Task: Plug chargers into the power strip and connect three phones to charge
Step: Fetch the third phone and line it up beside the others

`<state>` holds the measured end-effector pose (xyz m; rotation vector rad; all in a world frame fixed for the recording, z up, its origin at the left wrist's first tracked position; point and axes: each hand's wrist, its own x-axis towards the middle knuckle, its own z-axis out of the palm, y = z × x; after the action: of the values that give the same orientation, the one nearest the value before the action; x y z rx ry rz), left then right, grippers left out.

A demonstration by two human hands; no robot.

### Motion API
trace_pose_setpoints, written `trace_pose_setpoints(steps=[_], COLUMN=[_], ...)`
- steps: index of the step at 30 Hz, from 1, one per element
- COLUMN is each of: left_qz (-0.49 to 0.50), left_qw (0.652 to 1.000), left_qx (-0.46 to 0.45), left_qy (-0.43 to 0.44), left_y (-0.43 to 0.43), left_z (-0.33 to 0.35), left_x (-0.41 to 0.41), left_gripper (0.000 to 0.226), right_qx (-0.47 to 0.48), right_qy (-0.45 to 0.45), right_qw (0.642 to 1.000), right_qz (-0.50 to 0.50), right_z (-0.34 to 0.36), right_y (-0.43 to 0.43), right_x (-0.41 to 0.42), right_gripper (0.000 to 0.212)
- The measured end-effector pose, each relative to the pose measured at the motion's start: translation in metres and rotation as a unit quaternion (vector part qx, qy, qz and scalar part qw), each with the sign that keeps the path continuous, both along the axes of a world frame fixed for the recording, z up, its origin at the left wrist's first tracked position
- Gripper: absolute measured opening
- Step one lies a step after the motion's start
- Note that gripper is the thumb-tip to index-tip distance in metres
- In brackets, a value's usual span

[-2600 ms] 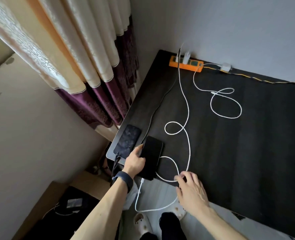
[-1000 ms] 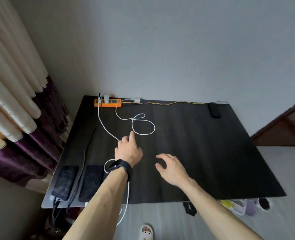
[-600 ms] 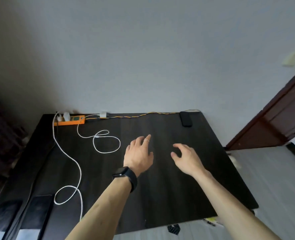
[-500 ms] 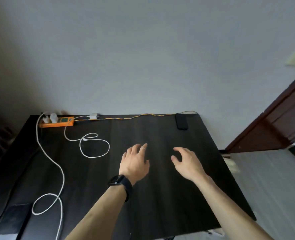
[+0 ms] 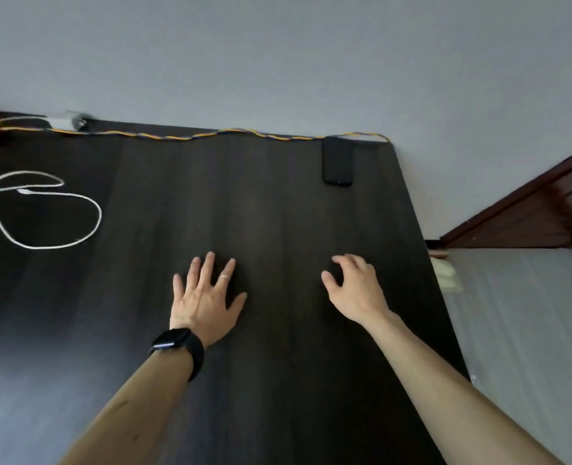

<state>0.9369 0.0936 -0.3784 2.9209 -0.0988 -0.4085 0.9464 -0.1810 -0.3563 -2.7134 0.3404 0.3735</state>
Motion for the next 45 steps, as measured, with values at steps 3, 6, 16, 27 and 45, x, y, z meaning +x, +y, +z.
trace_pose_setpoints(steps=[3,6,16,27,45], left_qz=[0.021,0.027,0.024,0.042,0.138], left_qw=[0.998,0.994,0.992,0.990,0.924], left_qx=[-0.005,-0.011,0.001,-0.011,-0.232], left_qy=[-0.063,-0.107,-0.125,-0.133,0.271], left_y=[-0.009,-0.010,-0.010,-0.010,0.013], left_z=[-0.030,-0.045,-0.060,-0.062,0.068], left_x=[-0.002,-0.006,-0.003,-0.004,-0.031], left_gripper=[0.072,0.071,0.070,0.070,0.055], right_qx=[-0.020,-0.025,-0.096,-0.114,0.517], right_qy=[-0.037,-0.073,-0.035,-0.177,0.185], right_qw=[0.999,0.997,0.990,0.962,0.783], right_qz=[-0.009,-0.008,-0.100,-0.171,-0.291], right_z=[-0.018,-0.022,-0.054,-0.053,0.029], right_y=[-0.010,-0.012,0.007,0.021,0.092], right_x=[0.048,0.099,0.194,0.120,-0.144], right_gripper=[0.066,0.073,0.084,0.062,0.049])
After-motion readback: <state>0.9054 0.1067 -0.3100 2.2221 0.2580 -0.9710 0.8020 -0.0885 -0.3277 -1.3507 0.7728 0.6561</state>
